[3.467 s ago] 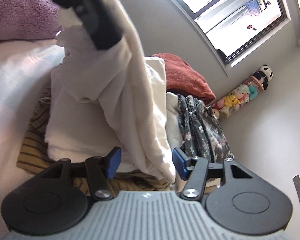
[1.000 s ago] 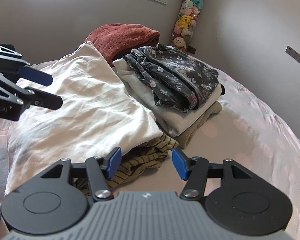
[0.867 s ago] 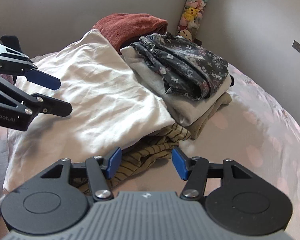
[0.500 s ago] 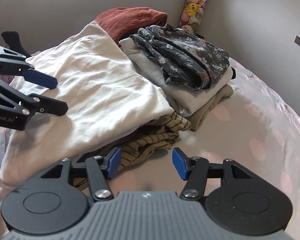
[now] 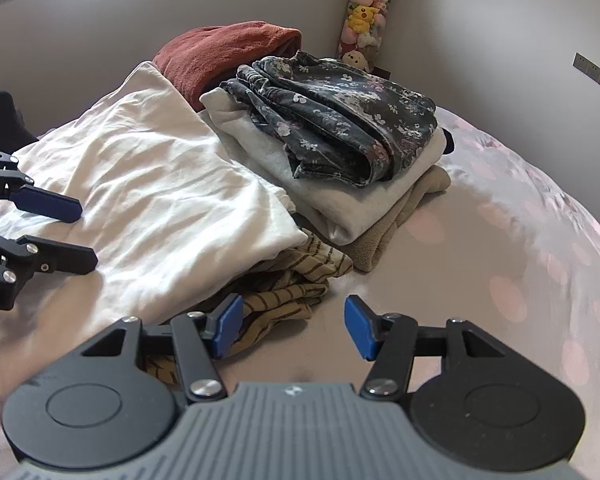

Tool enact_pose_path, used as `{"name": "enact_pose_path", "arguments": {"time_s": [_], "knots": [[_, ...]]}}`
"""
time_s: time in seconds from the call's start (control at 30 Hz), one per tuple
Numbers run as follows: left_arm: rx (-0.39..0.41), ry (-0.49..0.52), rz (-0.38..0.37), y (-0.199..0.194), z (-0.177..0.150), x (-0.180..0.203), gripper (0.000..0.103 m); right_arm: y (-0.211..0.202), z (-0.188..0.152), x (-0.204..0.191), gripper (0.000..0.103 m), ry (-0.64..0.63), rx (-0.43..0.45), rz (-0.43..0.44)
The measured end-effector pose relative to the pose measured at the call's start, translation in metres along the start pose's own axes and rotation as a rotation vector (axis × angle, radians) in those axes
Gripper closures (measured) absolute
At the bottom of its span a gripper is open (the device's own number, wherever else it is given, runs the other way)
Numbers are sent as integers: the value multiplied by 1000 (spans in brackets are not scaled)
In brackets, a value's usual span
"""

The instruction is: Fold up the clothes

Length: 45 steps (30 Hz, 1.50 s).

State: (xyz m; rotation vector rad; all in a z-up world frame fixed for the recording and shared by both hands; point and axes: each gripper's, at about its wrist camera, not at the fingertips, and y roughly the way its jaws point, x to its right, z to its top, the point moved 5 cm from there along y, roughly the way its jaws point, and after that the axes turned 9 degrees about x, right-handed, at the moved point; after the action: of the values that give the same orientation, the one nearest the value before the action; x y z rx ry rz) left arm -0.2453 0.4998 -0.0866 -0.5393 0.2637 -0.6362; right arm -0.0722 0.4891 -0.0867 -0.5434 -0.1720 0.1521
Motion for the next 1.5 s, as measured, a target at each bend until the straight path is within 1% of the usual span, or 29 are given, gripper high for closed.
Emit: {"name": "enact_pose_path", "arguments": {"time_s": [0.07,0.2,0.27,0.4,0.53,0.57,0.6,0.7,0.73,0.77,0.87,0.93,1.1,1.17,1.2,1.23,1.43,1.5], "knots": [[-7,1,1,2,-1,0,59,3,2,5,43,51,11,10],[-24,7,5,6,-4,0,59,10,12,22,43,214,36,36],[-34,14,9,8,-6,1,59,15,15,26,44,262,44,53],[-53,26,17,12,-9,1,60,29,20,26,44,295,65,92],[-73,38,25,17,-12,2,60,50,17,26,45,343,42,140],[-77,41,27,18,-13,2,60,54,15,27,49,369,34,153],[-78,43,28,18,-13,2,60,57,13,28,60,396,27,165],[-75,47,28,17,-12,3,60,57,12,26,81,448,40,194],[-74,47,28,17,-11,3,60,55,13,25,88,452,51,199],[-72,48,28,16,-10,3,60,51,14,24,92,448,64,200],[-75,55,23,8,-4,2,60,32,24,17,93,420,115,210],[-78,51,16,2,1,0,60,19,32,9,93,377,144,219],[-74,-66,-41,-22,22,-25,60,-12,48,-26,94,207,191,266],[-76,-79,-52,-32,33,-36,60,-22,49,-45,94,143,198,285],[-77,-62,-54,-36,37,-40,60,-26,48,-53,94,120,199,298],[-78,-17,-50,-40,41,-41,60,-29,46,-61,95,99,200,313],[-74,327,-41,-49,51,-42,57,-48,28,-99,95,25,169,384],[-60,437,-22,-48,50,-45,57,-52,18,-107,95,11,149,394]]}}
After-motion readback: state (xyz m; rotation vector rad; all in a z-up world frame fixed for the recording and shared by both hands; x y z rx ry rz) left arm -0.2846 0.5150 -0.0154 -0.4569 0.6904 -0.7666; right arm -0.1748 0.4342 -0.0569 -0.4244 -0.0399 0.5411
